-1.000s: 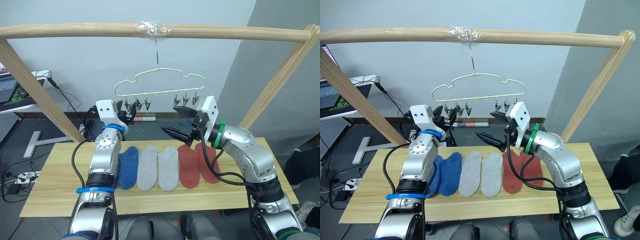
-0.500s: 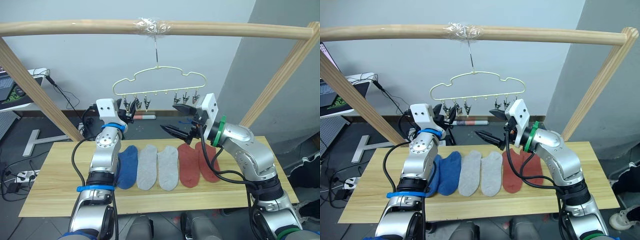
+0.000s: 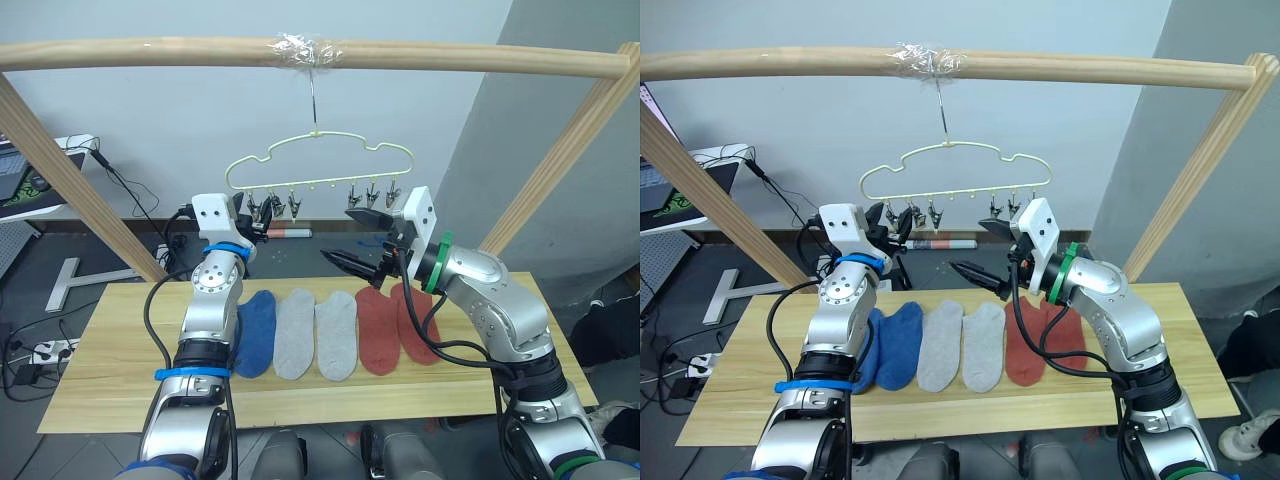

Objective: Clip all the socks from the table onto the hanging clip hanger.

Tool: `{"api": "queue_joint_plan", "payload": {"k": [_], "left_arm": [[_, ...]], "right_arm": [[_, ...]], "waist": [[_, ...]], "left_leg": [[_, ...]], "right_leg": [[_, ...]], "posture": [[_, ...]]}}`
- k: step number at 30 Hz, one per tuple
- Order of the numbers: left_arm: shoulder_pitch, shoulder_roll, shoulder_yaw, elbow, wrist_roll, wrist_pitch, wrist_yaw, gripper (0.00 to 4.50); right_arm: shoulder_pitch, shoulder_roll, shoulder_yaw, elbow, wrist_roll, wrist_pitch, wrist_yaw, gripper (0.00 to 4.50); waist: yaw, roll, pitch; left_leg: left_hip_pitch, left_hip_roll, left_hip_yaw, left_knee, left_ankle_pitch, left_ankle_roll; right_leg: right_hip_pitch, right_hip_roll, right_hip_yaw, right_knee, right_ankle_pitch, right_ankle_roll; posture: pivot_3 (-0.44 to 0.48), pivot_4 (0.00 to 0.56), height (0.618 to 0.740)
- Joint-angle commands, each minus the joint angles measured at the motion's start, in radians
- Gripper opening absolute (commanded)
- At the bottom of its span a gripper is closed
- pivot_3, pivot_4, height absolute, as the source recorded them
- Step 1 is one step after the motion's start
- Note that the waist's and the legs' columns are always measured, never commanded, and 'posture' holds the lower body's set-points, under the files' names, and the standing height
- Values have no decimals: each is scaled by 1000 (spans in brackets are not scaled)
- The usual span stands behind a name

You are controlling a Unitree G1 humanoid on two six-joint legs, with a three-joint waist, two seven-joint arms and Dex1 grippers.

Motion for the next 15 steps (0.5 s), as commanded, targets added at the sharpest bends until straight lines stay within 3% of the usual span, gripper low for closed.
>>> {"api": "queue_joint_plan", "payload": {"k": [1,7,15], "left_arm": [[-25,5,9,-20,0,-27,2,2681],[-34,6,6,-17,2,-33,-3,2681],[-26,5,6,-27,-2,-35,-13,428]], "right_arm": [[-15,0,-19,-36,19,-2,1,4500],[-15,1,-18,-33,19,-1,1,4500],[-16,4,-20,-36,24,5,-2,4500]], "waist": [[0,0,0],[0,0,3],[0,0,5]], "left_leg": [[0,0,0,0,0,0],[0,0,0,0,0,0],[0,0,-1,0,0,0]], "right_leg": [[0,0,0,0,0,0],[0,0,0,0,0,0],[0,0,-1,0,0,0]], "posture": [[-22,184,740],[-17,187,740],[-17,190,740]]}}
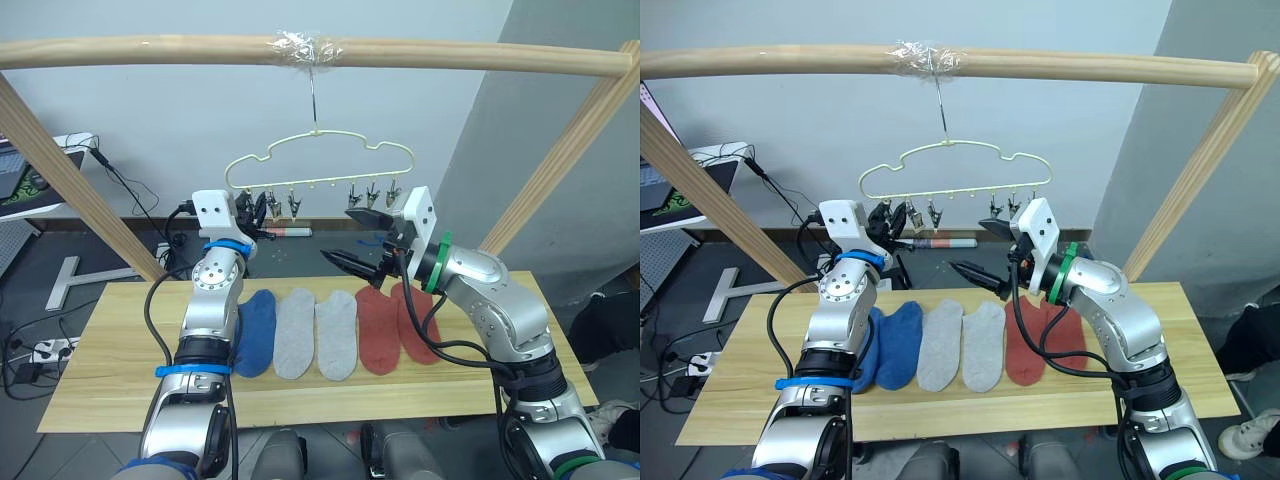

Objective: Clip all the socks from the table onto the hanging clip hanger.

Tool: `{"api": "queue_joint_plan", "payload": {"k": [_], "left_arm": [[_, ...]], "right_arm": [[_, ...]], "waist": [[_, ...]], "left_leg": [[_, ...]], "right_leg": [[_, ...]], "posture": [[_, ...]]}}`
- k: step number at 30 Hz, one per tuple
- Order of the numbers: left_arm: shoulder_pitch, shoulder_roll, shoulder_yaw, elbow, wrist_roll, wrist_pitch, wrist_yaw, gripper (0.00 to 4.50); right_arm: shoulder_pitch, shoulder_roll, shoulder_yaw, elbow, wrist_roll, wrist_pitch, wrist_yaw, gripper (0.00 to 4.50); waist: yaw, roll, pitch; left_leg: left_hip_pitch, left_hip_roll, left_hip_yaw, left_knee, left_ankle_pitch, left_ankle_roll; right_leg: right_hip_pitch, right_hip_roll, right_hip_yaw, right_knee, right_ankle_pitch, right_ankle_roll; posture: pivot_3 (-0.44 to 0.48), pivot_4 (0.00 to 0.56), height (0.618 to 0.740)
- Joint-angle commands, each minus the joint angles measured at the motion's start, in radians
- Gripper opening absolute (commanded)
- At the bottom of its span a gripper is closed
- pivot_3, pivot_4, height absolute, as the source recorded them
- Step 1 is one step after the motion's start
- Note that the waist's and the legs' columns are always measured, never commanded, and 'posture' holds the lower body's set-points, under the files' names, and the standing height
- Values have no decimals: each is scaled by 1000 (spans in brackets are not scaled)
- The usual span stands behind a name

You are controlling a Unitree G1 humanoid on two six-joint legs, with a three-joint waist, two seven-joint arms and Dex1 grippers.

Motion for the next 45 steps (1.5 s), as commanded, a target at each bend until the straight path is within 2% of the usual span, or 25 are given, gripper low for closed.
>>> {"api": "queue_joint_plan", "payload": {"k": [1,3,13,17,22,36,41,44,45], "left_arm": [[-8,5,6,-36,-2,-27,-6,247],[-8,7,6,-34,-3,-27,-8,102],[26,13,10,-109,-45,66,-58,102],[68,26,20,-173,-54,110,-66,102],[112,31,20,-235,-66,169,-67,102],[154,24,13,-305,-80,219,-73,102],[158,20,12,-313,-80,226,-69,102],[161,21,13,-319,-81,228,-69,102],[164,22,13,-322,-81,229,-69,102]], "right_arm": [[-14,3,-20,-40,23,0,-1,4500],[-14,4,-19,-39,22,0,-1,4500],[57,-6,7,24,-55,-45,-22,4500],[167,-67,26,222,-247,-101,-152,4500],[183,-66,-6,394,-312,-133,-220,4500],[72,-59,-1,841,-407,-292,-205,4500],[36,-46,-6,927,-409,-307,-162,4500],[37,-41,6,951,-413,-294,-126,3966],[45,-39,10,956,-411,-281,-106,3616]], "waist": [[0,0,0],[0,0,1],[0,0,13],[1,-1,15],[-5,1,24],[-10,2,29],[-10,2,30],[-10,1,30],[-10,2,30]], "left_leg": [[0,0,0,0,0,0],[0,0,0,0,0,0],[0,0,-1,0,0,0],[0,-1,-1,-1,0,0],[1,-2,1,0,0,0],[1,-1,6,0,0,0],[1,-1,6,0,0,0],[2,-1,6,0,0,0],[2,-1,5,0,0,0]], "right_leg": [[0,0,0,0,0,0],[0,0,0,0,0,0],[0,-1,-1,0,0,0],[0,-3,-1,0,0,1],[0,-4,2,0,-1,1],[-1,-3,4,0,-1,2],[0,-3,4,0,0,2],[0,-2,4,0,0,2],[0,-2,4,0,0,2]], "posture": [[-15,193,740],[-15,193,740],[-5,204,740],[4,212,740],[7,220,740],[19,230,740],[20,234,740],[32,231,740],[32,231,740]]}}
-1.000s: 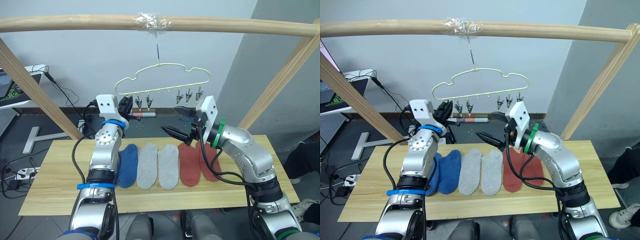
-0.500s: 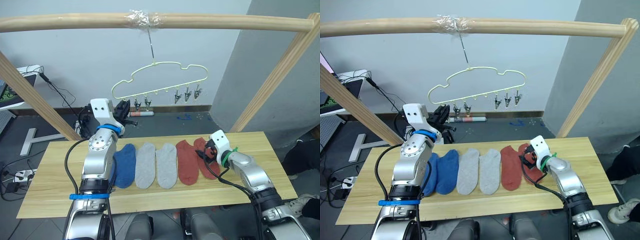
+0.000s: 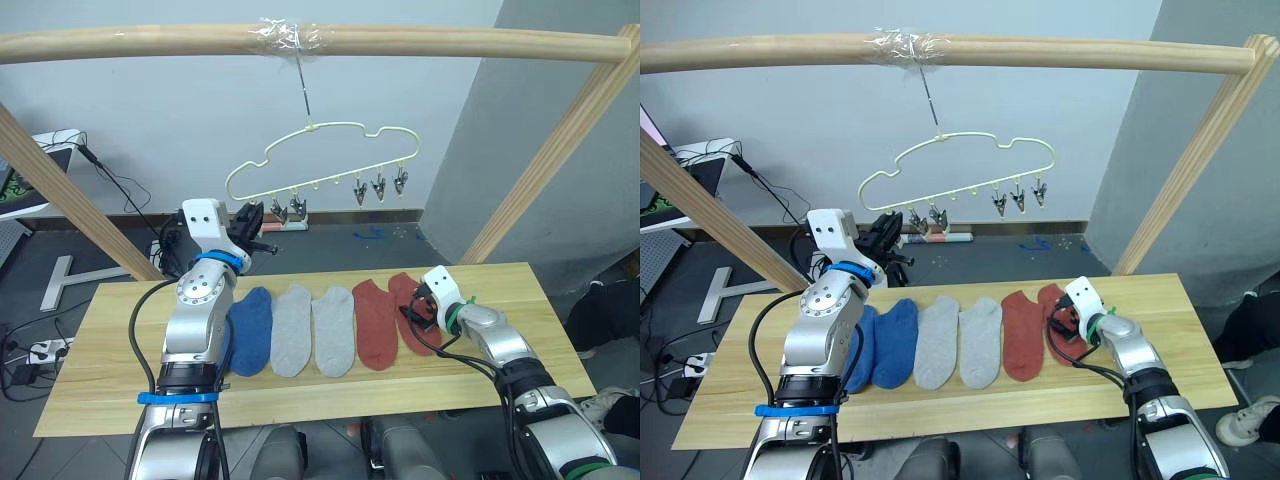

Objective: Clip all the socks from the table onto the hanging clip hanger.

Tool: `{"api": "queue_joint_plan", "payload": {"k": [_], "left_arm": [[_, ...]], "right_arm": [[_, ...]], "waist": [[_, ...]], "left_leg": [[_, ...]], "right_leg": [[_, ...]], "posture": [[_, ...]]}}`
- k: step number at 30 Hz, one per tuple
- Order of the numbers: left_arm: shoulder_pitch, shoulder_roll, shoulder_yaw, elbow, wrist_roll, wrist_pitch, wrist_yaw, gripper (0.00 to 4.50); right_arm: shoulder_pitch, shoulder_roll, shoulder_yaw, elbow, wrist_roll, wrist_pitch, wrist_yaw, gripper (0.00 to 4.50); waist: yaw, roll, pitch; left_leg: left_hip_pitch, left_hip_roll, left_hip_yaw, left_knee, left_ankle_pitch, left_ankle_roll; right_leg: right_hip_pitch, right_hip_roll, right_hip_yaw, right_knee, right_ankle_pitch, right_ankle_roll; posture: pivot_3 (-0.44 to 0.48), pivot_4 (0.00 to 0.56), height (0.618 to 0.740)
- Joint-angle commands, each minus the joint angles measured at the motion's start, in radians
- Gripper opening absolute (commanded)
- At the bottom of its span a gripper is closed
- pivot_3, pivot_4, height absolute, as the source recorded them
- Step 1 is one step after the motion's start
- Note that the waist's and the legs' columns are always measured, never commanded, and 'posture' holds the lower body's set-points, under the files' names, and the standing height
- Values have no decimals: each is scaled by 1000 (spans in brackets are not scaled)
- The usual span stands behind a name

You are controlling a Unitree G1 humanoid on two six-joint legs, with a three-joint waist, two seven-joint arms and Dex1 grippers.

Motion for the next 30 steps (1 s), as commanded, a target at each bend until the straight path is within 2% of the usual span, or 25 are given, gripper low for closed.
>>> {"api": "queue_joint_plan", "payload": {"k": [1,10,13,17,22,27,30], "left_arm": [[20,0,10,-20,1,8,9,102],[47,19,21,-57,-9,24,-1,102],[64,24,31,-83,-46,63,-25,102],[77,20,81,-134,-198,189,-84,102],[47,0,258,-165,-556,508,-52,102],[35,23,314,-163,-672,611,-23,102],[27,22,359,-167,-784,676,2,102]], "right_arm": [[21,7,13,28,-6,28,58,3279],[70,-22,-3,7,-21,-7,75,155],[105,-66,3,-53,-39,-51,94,73],[176,-138,-12,-244,-5,-36,168,73],[230,-175,-7,-603,75,86,258,73],[214,-125,2,-787,146,265,242,73],[162,-27,42,-865,185,358,202,73]], "waist": [[0,0,0],[2,0,0],[8,0,0],[11,0,0],[-6,2,2],[-9,2,2],[-9,2,2]], "left_leg": [[0,0,0,0,0,0],[1,0,-1,0,0,0],[1,0,-1,0,0,0],[1,-1,-1,0,0,0],[0,0,-1,0,0,0],[1,1,-5,0,1,-2],[1,1,-8,0,1,-3]], "right_leg": [[0,0,0,0,0,0],[4,0,-1,0,0,0],[4,0,0,0,0,0],[4,-1,-1,-2,0,1],[3,0,-1,-1,-1,1],[3,3,-3,0,-1,1],[2,2,-3,0,-1,1]], "posture": [[32,231,740],[49,215,740],[49,215,740],[53,209,740],[51,203,740],[47,201,740],[44,201,740]]}}
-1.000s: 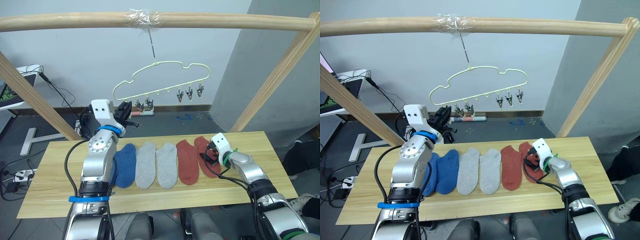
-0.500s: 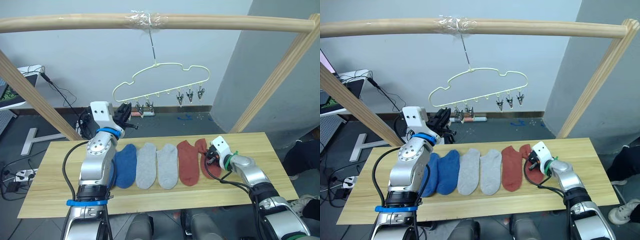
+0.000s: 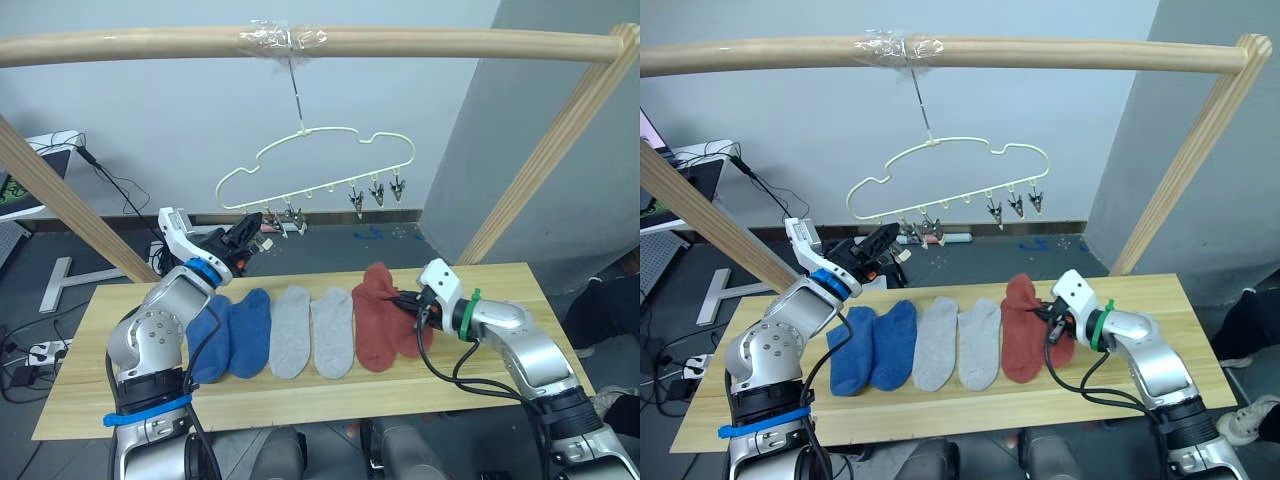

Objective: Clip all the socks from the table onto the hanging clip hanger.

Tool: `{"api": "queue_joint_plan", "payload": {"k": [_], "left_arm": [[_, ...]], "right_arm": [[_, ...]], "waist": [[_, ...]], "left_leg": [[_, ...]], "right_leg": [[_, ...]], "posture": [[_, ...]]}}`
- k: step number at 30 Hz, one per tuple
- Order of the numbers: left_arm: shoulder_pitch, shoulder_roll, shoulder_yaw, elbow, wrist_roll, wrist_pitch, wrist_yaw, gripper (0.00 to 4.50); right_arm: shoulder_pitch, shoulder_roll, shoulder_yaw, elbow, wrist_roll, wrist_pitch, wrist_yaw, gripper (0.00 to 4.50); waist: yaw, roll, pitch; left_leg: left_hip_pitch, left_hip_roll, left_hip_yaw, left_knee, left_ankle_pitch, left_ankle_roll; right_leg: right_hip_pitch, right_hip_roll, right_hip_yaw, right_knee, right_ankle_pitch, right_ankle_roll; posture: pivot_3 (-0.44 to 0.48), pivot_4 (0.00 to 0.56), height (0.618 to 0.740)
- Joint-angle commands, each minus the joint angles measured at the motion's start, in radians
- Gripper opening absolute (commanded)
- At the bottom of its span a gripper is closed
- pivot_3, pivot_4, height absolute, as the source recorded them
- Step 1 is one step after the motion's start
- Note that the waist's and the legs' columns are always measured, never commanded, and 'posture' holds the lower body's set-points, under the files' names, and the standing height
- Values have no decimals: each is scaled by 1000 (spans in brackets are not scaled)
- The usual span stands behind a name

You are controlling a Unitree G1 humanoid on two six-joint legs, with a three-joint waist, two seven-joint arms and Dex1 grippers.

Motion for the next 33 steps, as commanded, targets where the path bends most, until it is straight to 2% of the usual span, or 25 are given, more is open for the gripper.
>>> {"api": "queue_joint_plan", "payload": {"k": [1,4,12,19,29,33], "left_arm": [[-5,5,66,-8,-115,75,57,102],[-17,0,83,-15,-171,91,96,102],[-5,-18,43,-59,-226,83,139,102],[3,-27,30,-69,-244,72,149,102],[16,-24,24,-74,-245,53,148,102],[17,-19,18,-73,-247,51,141,102]], "right_arm": [[-74,121,46,-92,62,94,-52,73],[-130,219,73,-76,76,145,-87,73],[-212,312,101,1,88,151,-114,73],[-264,357,97,40,101,151,-117,73],[-281,365,112,38,121,166,-113,73],[-315,410,112,68,125,160,-127,73]], "waist": [[-2,0,0],[-2,0,0],[21,0,1],[19,0,1],[20,0,1],[19,1,1]], "left_leg": [[-1,0,-1,0,0,0],[-2,0,-3,0,2,-3],[-8,-3,-4,0,1,-4],[-10,-2,-8,0,1,-4],[-11,-2,-10,0,1,-4],[-11,-2,-10,0,1,-4]], "right_leg": [[-1,0,1,0,0,0],[-3,-1,0,1,0,0],[-7,-4,-1,0,0,0],[-8,-3,-4,0,0,0],[-8,-4,-6,0,0,0],[-8,-4,-6,0,0,0]], "posture": [[45,203,740],[49,204,740],[59,211,740],[64,215,740],[73,221,740],[73,221,740]]}}
